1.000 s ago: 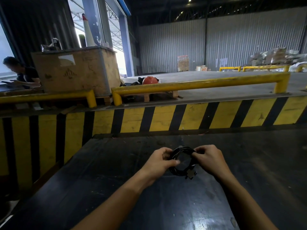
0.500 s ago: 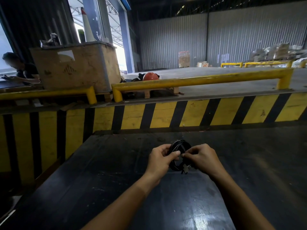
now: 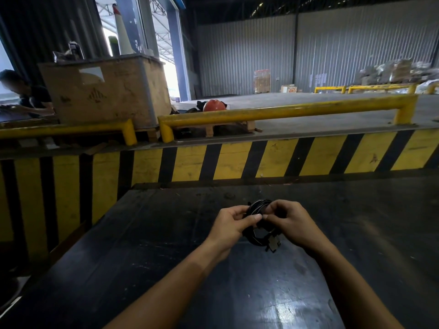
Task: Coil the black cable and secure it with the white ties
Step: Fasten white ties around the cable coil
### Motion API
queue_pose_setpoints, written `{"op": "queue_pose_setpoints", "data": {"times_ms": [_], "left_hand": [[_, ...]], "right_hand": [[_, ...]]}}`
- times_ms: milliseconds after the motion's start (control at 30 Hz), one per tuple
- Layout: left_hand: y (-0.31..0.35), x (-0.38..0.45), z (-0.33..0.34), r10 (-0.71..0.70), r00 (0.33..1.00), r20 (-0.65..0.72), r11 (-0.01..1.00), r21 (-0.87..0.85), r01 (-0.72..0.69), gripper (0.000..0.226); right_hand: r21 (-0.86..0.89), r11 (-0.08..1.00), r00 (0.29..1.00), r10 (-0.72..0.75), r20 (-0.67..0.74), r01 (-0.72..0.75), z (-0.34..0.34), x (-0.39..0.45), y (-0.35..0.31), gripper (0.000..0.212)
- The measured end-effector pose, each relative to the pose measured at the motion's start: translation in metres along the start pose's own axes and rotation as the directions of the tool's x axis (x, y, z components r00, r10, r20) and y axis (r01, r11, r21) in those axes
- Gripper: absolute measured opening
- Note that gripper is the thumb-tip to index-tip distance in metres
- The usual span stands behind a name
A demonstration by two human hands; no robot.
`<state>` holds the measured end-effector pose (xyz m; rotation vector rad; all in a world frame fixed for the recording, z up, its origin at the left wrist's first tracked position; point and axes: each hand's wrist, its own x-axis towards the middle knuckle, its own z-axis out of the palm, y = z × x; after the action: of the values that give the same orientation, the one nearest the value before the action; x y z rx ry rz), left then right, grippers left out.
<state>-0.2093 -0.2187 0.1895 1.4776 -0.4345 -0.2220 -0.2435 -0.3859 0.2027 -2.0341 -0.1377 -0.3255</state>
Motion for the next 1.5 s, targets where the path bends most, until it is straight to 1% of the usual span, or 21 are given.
{"op": "queue_pose_setpoints", "data": {"times_ms": [67, 133, 267, 367, 433, 533, 600, 633, 700, 733, 800, 833, 900, 967, 1000, 1100, 1200, 1300, 1333, 1433, 1500], "left_hand": [[0.003, 0.0, 0.001, 0.007, 1.0, 0.014, 1.0, -0.004, -0.007, 0.016], [0.005, 0.0, 0.002, 0.028, 1.0, 0.009, 0.999, 0.033, -0.028, 0.017], [0.007, -0.001, 0.003, 0.061, 0.998, -0.015, 0.989, 0.138, -0.058, 0.022], [0.008, 0.0, 0.001, 0.086, 0.996, -0.002, 0.973, 0.214, -0.083, 0.023], [0.008, 0.0, -0.001, 0.097, 0.995, 0.023, 0.959, 0.265, -0.099, 0.023], [0.01, -0.001, -0.005, 0.107, 0.991, 0.075, 0.942, 0.311, -0.126, 0.025], [0.011, -0.001, -0.008, 0.104, 0.99, 0.098, 0.923, 0.361, -0.133, 0.027], [0.011, -0.001, -0.01, 0.1, 0.989, 0.106, 0.909, 0.395, -0.134, 0.027], [0.011, 0.0, -0.013, 0.092, 0.988, 0.127, 0.877, 0.459, -0.141, 0.025], [0.011, 0.0, -0.014, 0.088, 0.986, 0.145, 0.863, 0.482, -0.148, 0.024], [0.01, -0.001, -0.015, 0.073, 0.98, 0.188, 0.83, 0.534, -0.164, 0.022], [0.008, -0.001, -0.015, 0.06, 0.976, 0.21, 0.809, 0.563, -0.171, 0.021], [0.006, -0.002, -0.016, 0.028, 0.968, 0.251, 0.772, 0.61, -0.181, 0.019], [0.007, -0.003, -0.019, -0.01, 0.956, 0.293, 0.745, 0.64, -0.188, 0.017], [0.008, -0.003, -0.021, -0.028, 0.949, 0.313, 0.734, 0.651, -0.193, 0.016], [0.009, -0.004, -0.025, -0.038, 0.941, 0.336, 0.709, 0.672, -0.211, 0.018], [0.004, -0.007, -0.025, -0.016, 0.949, 0.314, 0.738, 0.645, -0.201, 0.031], [0.001, -0.01, -0.023, -0.071, 0.963, 0.261, 0.848, 0.524, -0.08, 0.063], [0.0, -0.01, -0.024, -0.091, 0.964, 0.25, 0.866, 0.498, -0.047, 0.071], [-0.001, -0.008, -0.026, -0.13, 0.956, 0.264, 0.854, 0.519, -0.027, 0.091], [0.0, -0.008, -0.026, -0.151, 0.94, 0.306, 0.843, 0.536, -0.04, 0.096]], "right_hand": [[0.059, 0.998, 1.0, -0.007, -0.015, 0.008, 0.001, -0.004, 0.0, 0.009], [0.14, 0.99, 1.0, 0.003, -0.011, -0.001, 0.0, -0.005, -0.001, 0.009], [0.343, 0.935, 0.995, 0.094, 0.023, -0.096, -0.004, -0.006, 0.001, 0.013], [0.414, 0.897, 0.988, 0.139, 0.067, -0.154, -0.007, -0.005, 0.004, 0.012], [0.487, 0.851, 0.98, 0.157, 0.119, -0.195, -0.009, -0.005, 0.006, 0.015], [0.614, 0.747, 0.965, 0.156, 0.211, -0.255, -0.013, -0.005, 0.009, 0.03], [0.654, 0.704, 0.957, 0.138, 0.257, -0.277, -0.015, -0.006, 0.013, 0.037], [0.649, 0.708, 0.954, 0.127, 0.27, -0.278, -0.016, -0.007, 0.013, 0.039], [0.563, 0.795, 0.965, 0.104, 0.242, -0.227, -0.013, -0.007, 0.015, 0.039], [0.477, 0.861, 0.976, 0.087, 0.202, -0.175, -0.01, -0.006, 0.015, 0.033], [0.277, 0.958, 0.993, 0.039, 0.108, -0.068, -0.003, -0.006, 0.015, 0.011], [0.195, 0.981, 0.997, 0.003, 0.081, -0.019, 0.0, -0.006, 0.014, 0.005], [0.025, 0.996, 0.996, -0.086, 0.029, 0.086, 0.003, -0.006, 0.016, 0.008], [-0.068, 0.988, 0.99, -0.143, -0.013, 0.142, 0.005, -0.006, 0.019, 0.008], [-0.04, 0.99, 0.991, -0.133, -0.016, 0.132, 0.007, -0.006, 0.021, 0.009], [0.218, 0.975, 0.999, -0.046, 0.009, 0.043, 0.015, -0.01, 0.024, 0.005], [0.349, 0.936, 0.999, -0.025, -0.039, 0.037, 0.027, -0.016, 0.028, 0.007], [0.418, 0.908, 0.998, -0.009, -0.055, 0.032, 0.034, -0.019, 0.031, 0.006], [0.429, 0.903, 0.999, -0.004, -0.054, 0.027, 0.035, -0.019, 0.032, 0.006], [0.446, 0.895, 0.999, 0.005, -0.035, 0.011, 0.037, -0.018, 0.033, 0.009], [0.445, 0.895, 1.0, 0.01, -0.016, -0.001, 0.037, -0.017, 0.034, 0.008]]}}
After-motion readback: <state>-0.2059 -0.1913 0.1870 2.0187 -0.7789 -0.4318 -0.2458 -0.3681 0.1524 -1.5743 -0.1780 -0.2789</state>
